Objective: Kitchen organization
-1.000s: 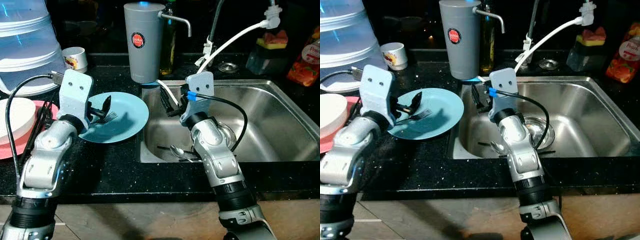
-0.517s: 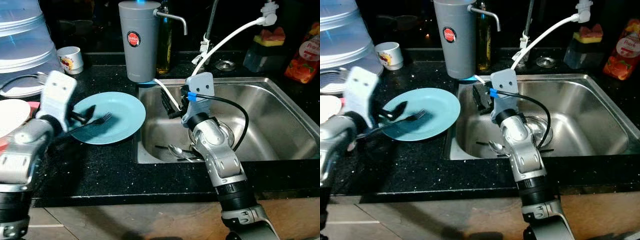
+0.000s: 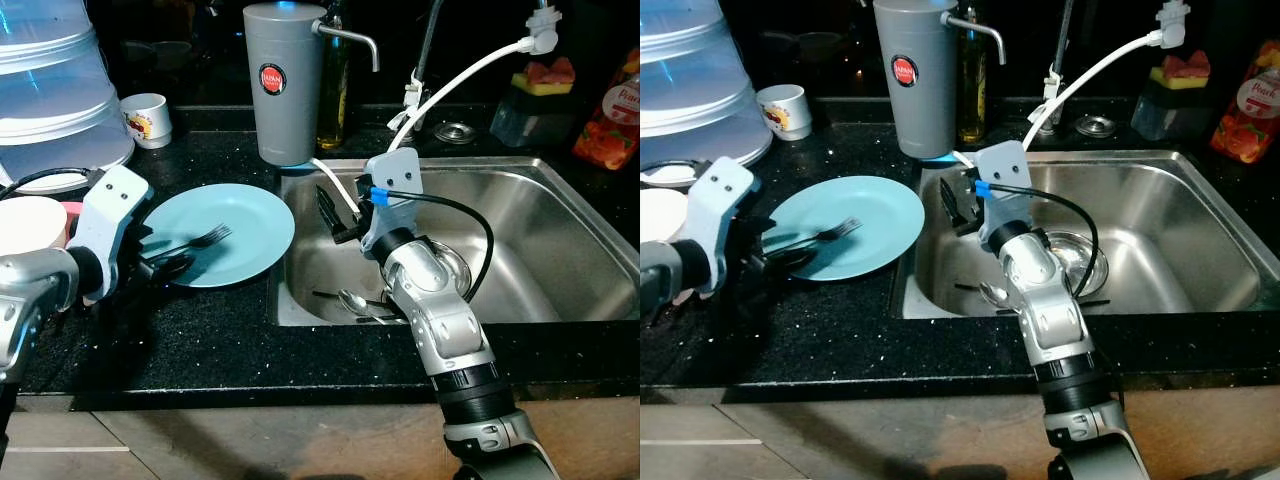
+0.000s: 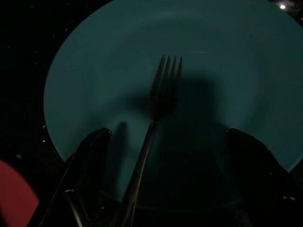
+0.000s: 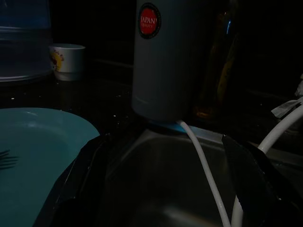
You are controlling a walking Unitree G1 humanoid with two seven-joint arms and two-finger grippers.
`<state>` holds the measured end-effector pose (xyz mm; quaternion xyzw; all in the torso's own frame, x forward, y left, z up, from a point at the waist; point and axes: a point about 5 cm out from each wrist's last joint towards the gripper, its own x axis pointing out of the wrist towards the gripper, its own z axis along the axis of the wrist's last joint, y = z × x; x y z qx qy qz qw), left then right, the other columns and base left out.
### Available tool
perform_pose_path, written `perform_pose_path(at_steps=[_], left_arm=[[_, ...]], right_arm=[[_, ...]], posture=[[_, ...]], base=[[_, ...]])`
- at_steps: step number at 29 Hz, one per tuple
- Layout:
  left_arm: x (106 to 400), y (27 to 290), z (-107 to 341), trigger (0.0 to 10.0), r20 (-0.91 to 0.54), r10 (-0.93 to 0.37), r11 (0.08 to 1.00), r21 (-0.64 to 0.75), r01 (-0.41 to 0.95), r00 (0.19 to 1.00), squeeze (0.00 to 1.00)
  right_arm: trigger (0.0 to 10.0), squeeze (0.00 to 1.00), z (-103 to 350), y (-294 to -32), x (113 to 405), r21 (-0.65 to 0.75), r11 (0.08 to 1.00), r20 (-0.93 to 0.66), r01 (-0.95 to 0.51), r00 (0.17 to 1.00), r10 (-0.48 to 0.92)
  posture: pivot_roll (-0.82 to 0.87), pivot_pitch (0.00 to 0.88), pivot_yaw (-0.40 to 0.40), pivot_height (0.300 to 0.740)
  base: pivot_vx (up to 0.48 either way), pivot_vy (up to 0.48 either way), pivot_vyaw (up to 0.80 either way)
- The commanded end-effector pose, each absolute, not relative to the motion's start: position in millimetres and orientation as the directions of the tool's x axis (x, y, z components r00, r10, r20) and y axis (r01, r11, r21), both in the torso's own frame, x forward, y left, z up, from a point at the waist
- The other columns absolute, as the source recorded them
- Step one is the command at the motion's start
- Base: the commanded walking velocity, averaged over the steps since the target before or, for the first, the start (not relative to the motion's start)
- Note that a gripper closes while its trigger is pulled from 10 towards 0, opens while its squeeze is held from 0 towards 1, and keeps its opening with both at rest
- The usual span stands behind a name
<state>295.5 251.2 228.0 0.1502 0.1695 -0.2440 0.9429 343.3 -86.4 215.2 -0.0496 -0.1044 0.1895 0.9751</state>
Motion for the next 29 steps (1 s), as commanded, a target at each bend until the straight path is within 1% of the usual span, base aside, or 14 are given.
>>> perform_pose_path(at_steps=[1,8,15,24,29], left_arm=[[296.5,255.5,233.1,10.0,-0.420,-0.407,0.830,0.201,0.520,0.811,0.00],[302.7,263.3,224.0,10.0,-0.506,-0.376,0.826,0.196,0.528,0.776,0.00],[313.8,264.1,216.2,10.0,-0.519,-0.380,0.840,0.153,0.521,0.766,0.00],[321.8,261.5,214.6,10.0,-0.540,-0.405,0.814,0.155,0.559,0.738,0.00],[326.8,255.1,216.4,10.0,-0.535,-0.457,0.765,0.171,0.621,0.710,0.00]], right_arm=[[10.0,0.00,212.7,-85.5,341.6,-0.134,0.919,0.167,-0.372,0.905,0.391],[10.0,0.00,212.0,-85.4,341.9,-0.131,0.916,0.158,-0.380,0.904,0.398],[10.0,0.00,211.6,-84.9,342.7,-0.128,0.913,0.152,-0.388,0.902,0.405],[10.0,0.00,212.2,-87.6,342.9,-0.128,0.914,0.151,-0.386,0.903,0.402],[10.0,0.00,212.7,-89.0,343.1,-0.129,0.915,0.153,-0.383,0.904,0.400]], posture=[[0.06,0.000,-0.018,0.740],[0.06,0.000,-0.022,0.740],[0.06,0.000,-0.027,0.740],[0.05,0.000,-0.017,0.740],[0.05,0.000,-0.013,0.740]], base=[[0.000,0.000,0.00],[0.000,0.000,0.00],[0.000,0.000,0.00],[0.000,0.000,0.00],[0.000,0.000,0.00]])
